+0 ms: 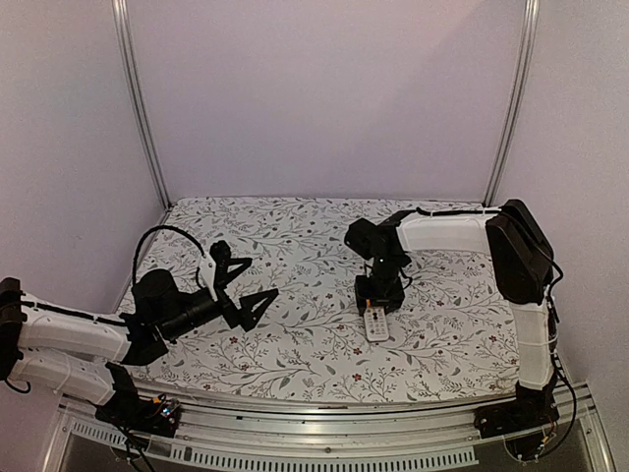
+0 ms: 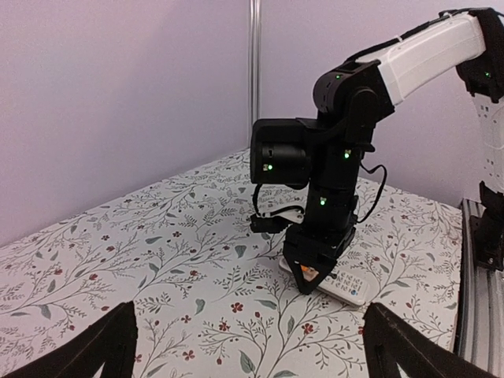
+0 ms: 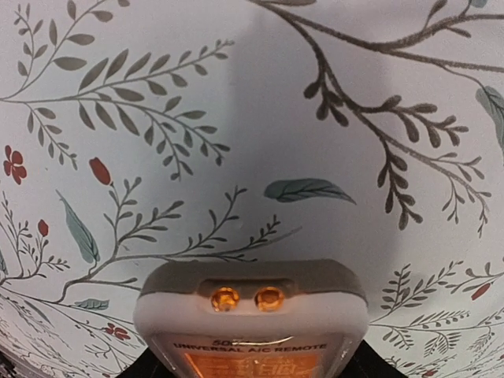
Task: Load the batteries into the remote control
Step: Place the remote control at the center of the board, then reset both arms
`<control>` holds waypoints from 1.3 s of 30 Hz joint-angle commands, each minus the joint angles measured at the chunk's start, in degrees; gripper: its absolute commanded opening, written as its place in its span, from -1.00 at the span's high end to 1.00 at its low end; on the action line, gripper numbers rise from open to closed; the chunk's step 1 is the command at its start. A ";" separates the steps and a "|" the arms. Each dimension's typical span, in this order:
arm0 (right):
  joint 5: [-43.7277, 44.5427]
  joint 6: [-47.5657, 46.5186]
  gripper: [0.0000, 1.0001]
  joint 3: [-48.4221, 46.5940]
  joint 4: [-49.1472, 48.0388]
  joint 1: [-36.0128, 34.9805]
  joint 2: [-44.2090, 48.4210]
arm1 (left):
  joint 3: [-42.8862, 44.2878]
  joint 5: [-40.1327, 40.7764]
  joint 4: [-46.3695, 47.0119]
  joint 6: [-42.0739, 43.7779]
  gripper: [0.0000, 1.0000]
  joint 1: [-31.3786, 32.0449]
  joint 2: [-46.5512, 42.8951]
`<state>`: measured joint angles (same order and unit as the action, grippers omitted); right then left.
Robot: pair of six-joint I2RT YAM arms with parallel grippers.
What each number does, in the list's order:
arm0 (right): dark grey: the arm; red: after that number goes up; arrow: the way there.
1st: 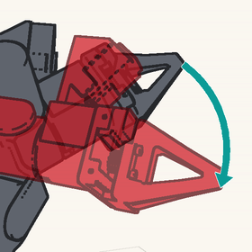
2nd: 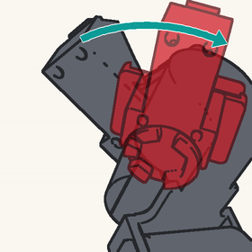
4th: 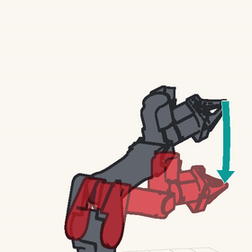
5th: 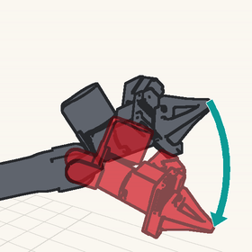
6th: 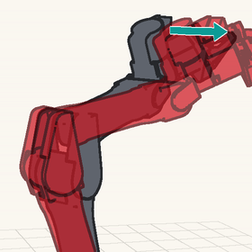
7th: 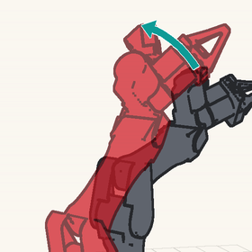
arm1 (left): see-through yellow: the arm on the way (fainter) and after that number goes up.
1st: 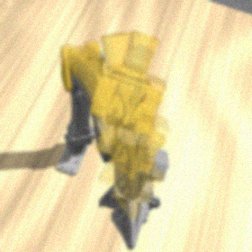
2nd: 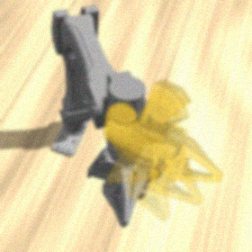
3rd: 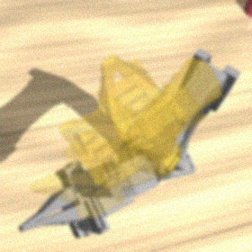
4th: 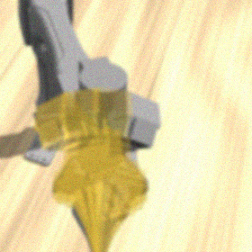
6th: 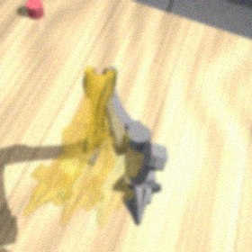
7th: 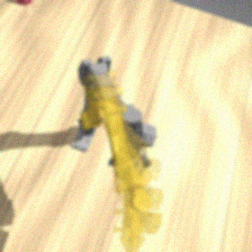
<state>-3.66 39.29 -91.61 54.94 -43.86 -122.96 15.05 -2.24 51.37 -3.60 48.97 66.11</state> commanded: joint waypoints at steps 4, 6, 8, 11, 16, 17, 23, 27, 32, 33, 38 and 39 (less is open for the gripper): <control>2.66 0.58 -0.52 1.24 -0.98 0.17 -2.11 | -0.83 1.16 -0.39 0.53 -0.99 -0.35 -0.97; 2.79 0.61 -0.69 1.35 -1.47 0.17 -1.35 | -0.81 1.47 -0.97 0.46 -0.99 -0.55 -1.19; 3.33 0.83 -0.94 1.06 -1.74 0.18 -0.32 | -0.65 2.00 -1.61 0.44 -0.99 -0.84 -1.43; 8.39 0.97 -0.98 0.21 -2.07 0.36 2.50 | 0.38 4.32 -4.58 1.13 -0.99 -2.38 -2.65; 20.40 0.51 -0.98 3.41 -7.14 3.60 12.47 | 4.26 6.58 -18.08 0.52 -0.99 -10.68 -5.92; 22.45 0.04 -0.98 5.78 -9.62 5.15 16.52 | 4.94 6.75 -20.89 0.07 -0.99 -13.21 -6.24; 23.55 -3.26 -0.98 26.18 -27.12 20.71 37.69 | 7.09 5.36 -29.90 -0.96 -0.99 -29.27 -9.55; 18.27 -3.20 -0.98 42.65 -35.94 34.32 54.10 | 6.12 5.20 -31.11 -0.40 -0.99 -37.90 -12.68; 19.86 -6.90 -0.98 57.55 -41.29 38.84 72.70 | 2.77 7.13 -34.42 0.26 -0.99 -45.01 -15.74; 20.35 -7.00 -0.98 59.93 -42.19 38.87 75.59 | 1.57 7.72 -34.59 1.18 -0.99 -45.73 -16.28; 23.11 -4.08 -0.98 68.88 -46.00 38.85 86.14 | -2.34 8.81 -32.19 3.51 -0.99 -48.89 -18.31; 22.49 -3.83 -0.98 70.20 -47.05 38.90 87.21 | -2.51 8.38 -32.28 4.49 -0.99 -50.29 -18.49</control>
<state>17.69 34.59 -26.13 13.61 -4.91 -40.10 14.35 5.43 20.08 -1.85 1.69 48.77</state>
